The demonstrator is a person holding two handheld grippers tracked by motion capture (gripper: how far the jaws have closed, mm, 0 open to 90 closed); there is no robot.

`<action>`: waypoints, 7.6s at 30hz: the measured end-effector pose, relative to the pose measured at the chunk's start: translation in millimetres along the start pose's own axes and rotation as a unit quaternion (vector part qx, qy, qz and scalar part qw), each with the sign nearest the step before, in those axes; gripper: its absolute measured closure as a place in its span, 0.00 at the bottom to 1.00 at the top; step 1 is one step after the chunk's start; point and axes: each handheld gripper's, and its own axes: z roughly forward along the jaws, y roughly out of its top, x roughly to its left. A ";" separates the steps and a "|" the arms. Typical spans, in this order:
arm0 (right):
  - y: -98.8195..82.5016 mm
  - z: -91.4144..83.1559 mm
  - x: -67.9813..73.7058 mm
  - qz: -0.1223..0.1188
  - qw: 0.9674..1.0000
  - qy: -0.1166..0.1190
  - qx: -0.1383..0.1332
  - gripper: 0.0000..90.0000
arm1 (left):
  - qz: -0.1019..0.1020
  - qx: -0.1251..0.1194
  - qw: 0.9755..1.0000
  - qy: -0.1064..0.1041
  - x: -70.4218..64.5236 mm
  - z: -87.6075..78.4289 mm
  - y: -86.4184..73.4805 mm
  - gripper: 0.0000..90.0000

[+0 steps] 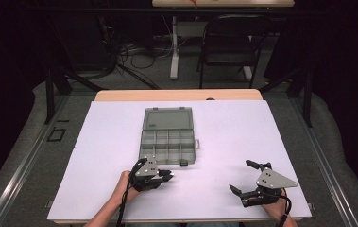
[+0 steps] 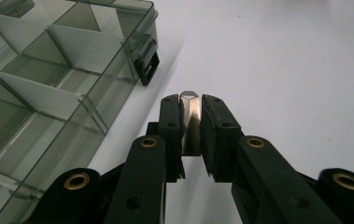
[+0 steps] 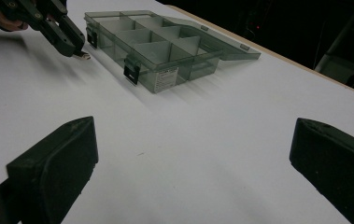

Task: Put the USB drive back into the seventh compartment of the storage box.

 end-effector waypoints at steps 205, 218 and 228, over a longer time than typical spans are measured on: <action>0.2 5.0 0.1 0.009 1.000 -0.009 0.018 0.01 | -0.148 -0.052 0.979 0.130 45.1 22.8 36.4 0.87; -0.1 5.0 -0.4 0.010 1.000 -0.009 0.016 0.01 | -0.145 -0.044 0.977 0.150 41.1 22.7 41.5 0.55; 0.4 4.6 -0.5 0.011 1.000 -0.008 0.017 0.01 | -0.135 -0.043 0.979 0.145 40.3 14.2 43.6 0.17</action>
